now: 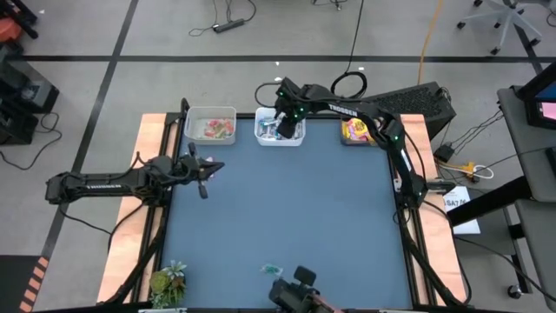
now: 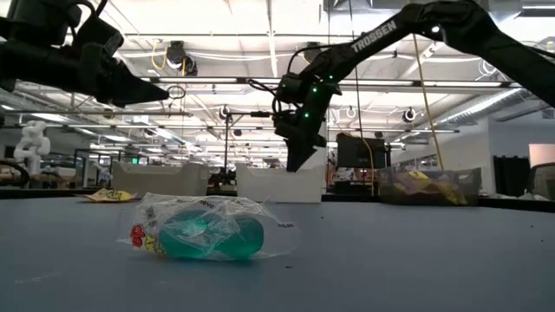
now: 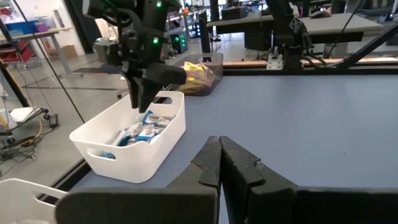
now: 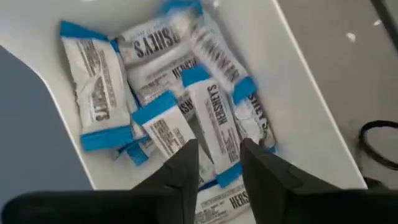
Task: Sort candy
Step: Put the blue gummy into the gray bin
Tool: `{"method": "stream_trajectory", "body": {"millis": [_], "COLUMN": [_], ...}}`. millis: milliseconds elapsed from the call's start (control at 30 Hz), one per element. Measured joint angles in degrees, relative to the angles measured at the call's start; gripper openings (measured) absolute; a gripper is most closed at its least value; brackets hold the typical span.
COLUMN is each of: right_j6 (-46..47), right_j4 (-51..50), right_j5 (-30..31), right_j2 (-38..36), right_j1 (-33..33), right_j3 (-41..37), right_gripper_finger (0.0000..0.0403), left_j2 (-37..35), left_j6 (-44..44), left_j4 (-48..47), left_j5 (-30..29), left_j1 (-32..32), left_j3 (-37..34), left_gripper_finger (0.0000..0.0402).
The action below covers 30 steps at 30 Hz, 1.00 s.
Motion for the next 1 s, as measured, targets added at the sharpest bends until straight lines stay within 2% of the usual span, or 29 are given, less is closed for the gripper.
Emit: {"method": "stream_trajectory", "body": {"millis": [67,133,200,333,567,767,867,1000], "right_j6": [-1.14,-2.37,-3.54,-3.57,-1.53,3.63,6.04,8.73], "right_j4": [0.04,0.28,1.92,7.26,26.82,43.89,49.31,52.38], "right_j5": [2.25,4.38,3.77,3.26,2.69,3.76,7.88,14.82], "right_j2": [-0.35,-1.17,-2.87,-8.26,-23.51,-37.40,-43.65,-50.03], "right_j1": [0.83,1.74,2.28,3.15,5.73,10.96,14.77,20.51], "right_j3": [-0.83,-1.63,-2.41,-7.48,-30.08,-51.32,-59.36,-66.62], "right_gripper_finger": [0.0095,0.0055,0.0016,0.0005,0.0001,0.0000,0.0000,0.0000], "left_j2": [0.77,1.95,3.42,7.35,15.82,25.58,31.29,38.45], "left_j6": [-0.30,-0.61,-1.04,-1.07,-1.46,-0.79,0.07,0.07], "left_j4": [0.10,0.29,1.37,5.31,6.79,6.72,6.54,6.57], "left_j5": [0.00,0.00,0.14,1.88,3.94,5.92,8.47,8.82], "left_j1": [0.00,0.00,0.00,-0.04,-0.23,-3.84,-7.28,-12.18], "left_j3": [0.00,0.00,-0.02,-0.02,2.87,6.59,8.61,12.35], "left_gripper_finger": [0.0006,0.0006,0.0006,0.0006,0.0005,0.0005,0.0005,0.0005]}}
